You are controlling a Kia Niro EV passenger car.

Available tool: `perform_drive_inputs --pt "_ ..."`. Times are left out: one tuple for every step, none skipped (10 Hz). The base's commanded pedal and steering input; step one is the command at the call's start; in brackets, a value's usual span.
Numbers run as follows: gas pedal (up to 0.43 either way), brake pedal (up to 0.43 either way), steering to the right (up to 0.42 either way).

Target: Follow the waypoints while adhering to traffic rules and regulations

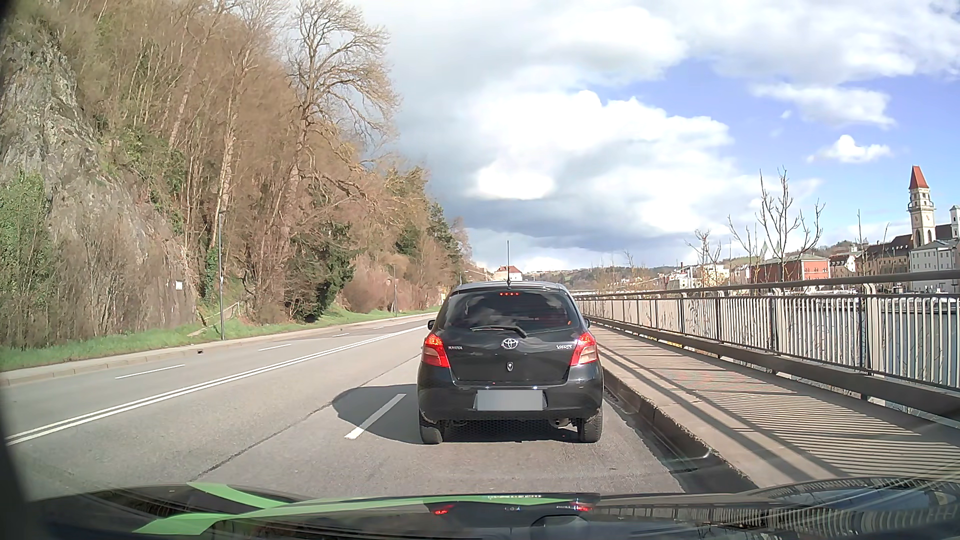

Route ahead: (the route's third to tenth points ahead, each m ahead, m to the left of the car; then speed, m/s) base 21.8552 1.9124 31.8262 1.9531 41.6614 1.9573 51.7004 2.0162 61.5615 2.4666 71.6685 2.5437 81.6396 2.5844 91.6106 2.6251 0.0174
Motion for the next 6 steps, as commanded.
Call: perform_drive_inputs --pt "0.0 0.39 -0.003" --pt "0.0 0.39 -0.003" --pt "0.0 0.39 -0.003" --pt "0.0 0.384 -0.003" --pt "0.0 0.378 -0.003" --pt "0.0 0.378 -0.003"
